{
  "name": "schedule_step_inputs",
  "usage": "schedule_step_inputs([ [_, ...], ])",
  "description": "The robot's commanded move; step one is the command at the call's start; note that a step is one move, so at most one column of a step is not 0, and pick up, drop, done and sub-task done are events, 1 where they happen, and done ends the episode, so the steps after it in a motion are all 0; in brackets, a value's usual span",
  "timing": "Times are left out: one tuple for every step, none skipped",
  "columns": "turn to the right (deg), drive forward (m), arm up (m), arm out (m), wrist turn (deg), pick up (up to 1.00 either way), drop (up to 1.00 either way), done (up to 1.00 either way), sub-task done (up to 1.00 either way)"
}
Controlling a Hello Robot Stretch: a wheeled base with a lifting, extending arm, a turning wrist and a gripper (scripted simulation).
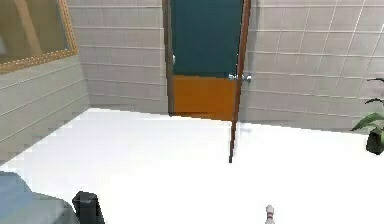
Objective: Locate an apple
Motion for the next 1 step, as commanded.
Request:
schedule_step_inputs([
  [0.0, 1.00, 0.00, 0.00, 0.0, 0.00, 0.00, 0.00, 0.00],
])
